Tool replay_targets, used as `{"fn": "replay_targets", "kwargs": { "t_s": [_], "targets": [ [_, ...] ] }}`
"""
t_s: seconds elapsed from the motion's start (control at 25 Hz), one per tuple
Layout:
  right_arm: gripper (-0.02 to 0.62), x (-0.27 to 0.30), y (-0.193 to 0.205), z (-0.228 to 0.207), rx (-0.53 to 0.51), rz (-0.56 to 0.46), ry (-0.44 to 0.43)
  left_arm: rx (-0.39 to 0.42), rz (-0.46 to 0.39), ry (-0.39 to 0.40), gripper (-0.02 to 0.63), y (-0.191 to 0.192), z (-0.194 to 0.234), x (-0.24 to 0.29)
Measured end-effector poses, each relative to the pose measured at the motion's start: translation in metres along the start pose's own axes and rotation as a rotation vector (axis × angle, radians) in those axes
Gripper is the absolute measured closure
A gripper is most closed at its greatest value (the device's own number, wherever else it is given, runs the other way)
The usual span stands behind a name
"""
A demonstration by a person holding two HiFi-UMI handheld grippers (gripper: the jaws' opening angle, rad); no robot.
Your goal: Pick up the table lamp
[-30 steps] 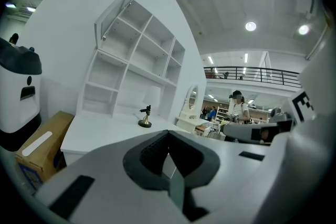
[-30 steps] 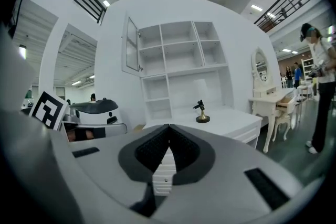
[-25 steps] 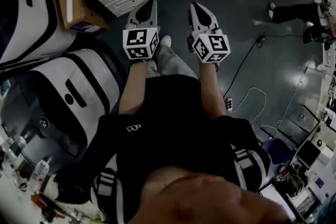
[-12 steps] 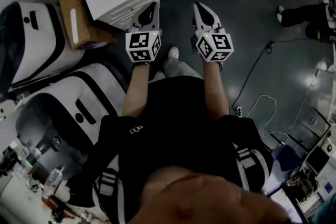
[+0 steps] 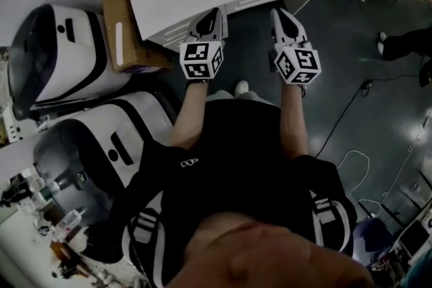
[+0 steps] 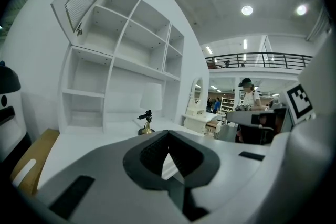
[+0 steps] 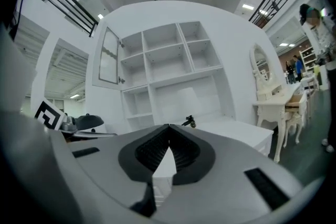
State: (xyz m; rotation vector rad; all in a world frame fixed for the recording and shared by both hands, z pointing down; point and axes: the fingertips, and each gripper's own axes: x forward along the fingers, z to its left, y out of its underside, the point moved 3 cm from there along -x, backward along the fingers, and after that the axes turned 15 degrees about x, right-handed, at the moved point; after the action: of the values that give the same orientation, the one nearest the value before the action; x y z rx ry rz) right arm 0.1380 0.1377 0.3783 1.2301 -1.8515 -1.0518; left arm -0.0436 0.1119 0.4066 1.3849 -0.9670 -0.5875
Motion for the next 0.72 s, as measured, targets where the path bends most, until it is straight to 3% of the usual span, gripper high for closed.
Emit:
{"fn": "replay_targets", "kwargs": {
  "t_s": [0.2, 0.36, 0.72],
  "targets": [
    [0.577, -0.01, -0.026, -0.043, 0.053, -0.073, 0.081, 0.033, -0.023, 0.004, 0.597, -0.015, 0.001, 0.017],
    [0.577, -0.002, -0.024, -0.044, 0.053, -0.043, 0.048, 0.047, -0.031, 0.016, 0.597, -0.025, -0.009, 0.027],
    [0.577, 0.034, 0.007, -0.037, 0.055, 0.062, -0.022, 0.017, 0.017, -0.011, 0.597, -0.003, 0.007, 0.042]
  ]
}}
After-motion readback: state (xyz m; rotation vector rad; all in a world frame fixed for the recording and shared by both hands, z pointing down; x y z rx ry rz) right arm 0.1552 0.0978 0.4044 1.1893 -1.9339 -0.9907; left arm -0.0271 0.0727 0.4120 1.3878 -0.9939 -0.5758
